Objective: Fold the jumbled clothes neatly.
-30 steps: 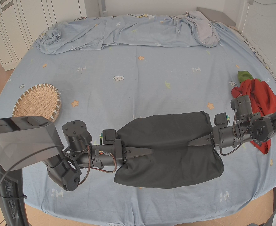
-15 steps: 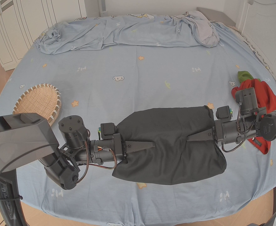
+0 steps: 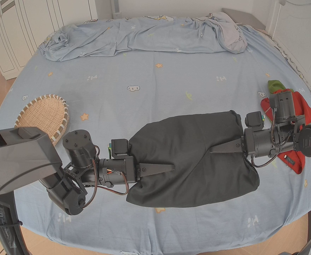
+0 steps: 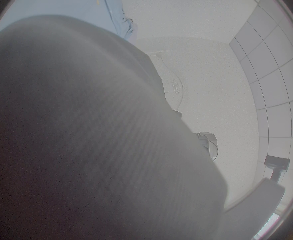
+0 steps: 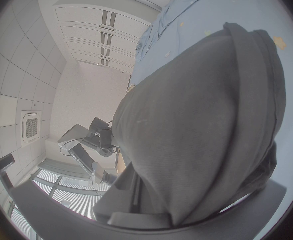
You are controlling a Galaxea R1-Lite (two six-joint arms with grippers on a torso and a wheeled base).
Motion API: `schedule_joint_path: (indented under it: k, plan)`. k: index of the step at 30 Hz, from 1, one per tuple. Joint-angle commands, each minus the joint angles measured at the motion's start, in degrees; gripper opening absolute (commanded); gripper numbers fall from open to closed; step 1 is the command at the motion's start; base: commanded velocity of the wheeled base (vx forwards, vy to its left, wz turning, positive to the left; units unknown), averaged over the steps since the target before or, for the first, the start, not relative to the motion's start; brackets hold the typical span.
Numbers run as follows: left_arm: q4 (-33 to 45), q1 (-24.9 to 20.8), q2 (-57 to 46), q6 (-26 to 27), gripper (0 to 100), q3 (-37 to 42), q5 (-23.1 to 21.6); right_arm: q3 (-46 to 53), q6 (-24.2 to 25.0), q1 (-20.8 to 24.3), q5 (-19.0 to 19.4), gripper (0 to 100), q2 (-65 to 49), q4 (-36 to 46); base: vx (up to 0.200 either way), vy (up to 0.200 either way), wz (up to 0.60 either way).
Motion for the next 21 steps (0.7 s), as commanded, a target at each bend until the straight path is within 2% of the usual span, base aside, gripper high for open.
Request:
schedule_joint_path:
  k: [1, 11, 17, 21]
  plan:
    - [-1.0, 0.5, -1.2, 0.0, 0, 0.5, -0.3, -0.1, 0.0, 0.0, 0.1, 0, -0.5, -0.1, 0.000, 0.000, 0.00]
    - [-1.0, 0.8, -2.9, -0.4, 0, 0.2, -0.9, 0.0, 0.0, 0.0, 0.1, 0, -0.5, -0.1, 0.000, 0.000, 0.00]
    - [-1.0, 2.1, -3.3, -2.0, 0, 0.2, -4.4, -0.1, 0.0, 0.0, 0.1, 0, -0.5, -0.1, 0.000, 0.000, 0.00]
    - [-1.0, 2.6, -3.6, -2.3, 0, 0.3, -4.6, 0.0, 0.0, 0.2, 0.1, 0, -0.5, 0.0, 0.000, 0.200, 0.00]
